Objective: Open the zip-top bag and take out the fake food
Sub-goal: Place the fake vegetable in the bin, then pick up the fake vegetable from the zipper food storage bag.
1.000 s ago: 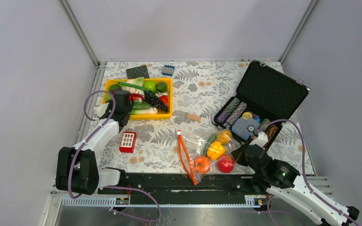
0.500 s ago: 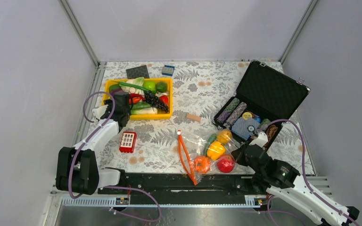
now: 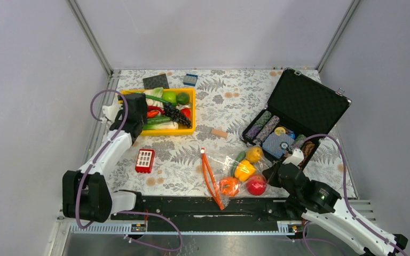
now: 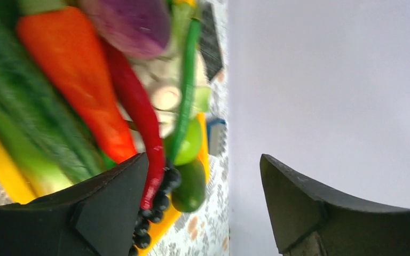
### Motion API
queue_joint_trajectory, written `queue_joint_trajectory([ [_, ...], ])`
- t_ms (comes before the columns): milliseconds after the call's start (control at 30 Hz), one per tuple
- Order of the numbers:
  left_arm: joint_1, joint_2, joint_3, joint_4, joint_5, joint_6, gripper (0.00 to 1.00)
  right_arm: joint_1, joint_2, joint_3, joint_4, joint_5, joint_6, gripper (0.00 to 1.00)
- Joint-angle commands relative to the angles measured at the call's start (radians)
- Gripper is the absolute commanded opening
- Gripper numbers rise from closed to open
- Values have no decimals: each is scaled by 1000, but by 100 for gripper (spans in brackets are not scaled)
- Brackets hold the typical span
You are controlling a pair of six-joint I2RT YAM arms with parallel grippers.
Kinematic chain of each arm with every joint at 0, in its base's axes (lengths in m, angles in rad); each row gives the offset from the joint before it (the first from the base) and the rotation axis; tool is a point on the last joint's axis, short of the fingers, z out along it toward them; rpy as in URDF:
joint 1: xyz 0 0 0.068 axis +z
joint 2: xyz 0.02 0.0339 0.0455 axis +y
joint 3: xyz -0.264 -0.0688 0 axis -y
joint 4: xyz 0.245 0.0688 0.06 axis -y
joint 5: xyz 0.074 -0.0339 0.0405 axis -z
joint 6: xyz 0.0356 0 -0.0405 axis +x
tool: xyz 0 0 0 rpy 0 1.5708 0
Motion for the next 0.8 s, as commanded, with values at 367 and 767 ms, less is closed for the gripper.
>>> queue_joint_trajectory([
  [367, 5, -311, -73, -23, 727, 647, 78, -3, 103, -4, 187, 25, 140, 0],
  [767, 2, -676, -322, -379, 849, 693, 67, -3, 193, -3, 247, 138, 272, 0],
])
